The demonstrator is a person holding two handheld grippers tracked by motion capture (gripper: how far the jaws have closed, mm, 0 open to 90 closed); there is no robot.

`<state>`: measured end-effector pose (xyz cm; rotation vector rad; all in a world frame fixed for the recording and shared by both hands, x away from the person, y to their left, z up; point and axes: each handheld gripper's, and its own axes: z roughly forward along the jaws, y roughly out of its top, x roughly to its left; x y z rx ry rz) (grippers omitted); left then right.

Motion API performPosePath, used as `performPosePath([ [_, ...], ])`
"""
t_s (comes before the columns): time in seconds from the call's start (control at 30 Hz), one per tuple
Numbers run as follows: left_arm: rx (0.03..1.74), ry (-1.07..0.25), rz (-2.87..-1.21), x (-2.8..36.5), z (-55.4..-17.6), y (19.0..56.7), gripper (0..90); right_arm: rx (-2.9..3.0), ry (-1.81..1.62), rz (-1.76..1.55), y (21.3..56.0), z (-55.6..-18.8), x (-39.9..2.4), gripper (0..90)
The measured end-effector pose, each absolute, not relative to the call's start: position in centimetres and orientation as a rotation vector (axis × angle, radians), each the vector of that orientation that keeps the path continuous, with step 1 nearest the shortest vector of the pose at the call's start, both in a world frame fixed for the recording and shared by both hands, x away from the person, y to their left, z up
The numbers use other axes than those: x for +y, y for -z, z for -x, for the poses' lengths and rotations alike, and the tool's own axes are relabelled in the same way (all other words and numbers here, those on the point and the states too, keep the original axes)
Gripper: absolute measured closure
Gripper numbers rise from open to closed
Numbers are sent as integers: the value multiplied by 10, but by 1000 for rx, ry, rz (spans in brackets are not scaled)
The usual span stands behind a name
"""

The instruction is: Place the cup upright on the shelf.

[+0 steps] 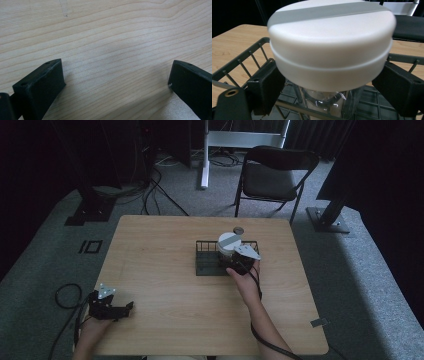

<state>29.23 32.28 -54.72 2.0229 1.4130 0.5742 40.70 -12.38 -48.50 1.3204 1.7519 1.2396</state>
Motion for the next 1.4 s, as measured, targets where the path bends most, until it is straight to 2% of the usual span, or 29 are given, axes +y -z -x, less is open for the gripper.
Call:
performPosePath([
  [0.87,1413,-574,-2023,323,-292,547,5,1772,-1293,-1230,475,-378,-142,115],
  [1.4,1413,-574,-2023,323,-292,547,6,1806,-1288,-1203,485,-354,-162,115],
])
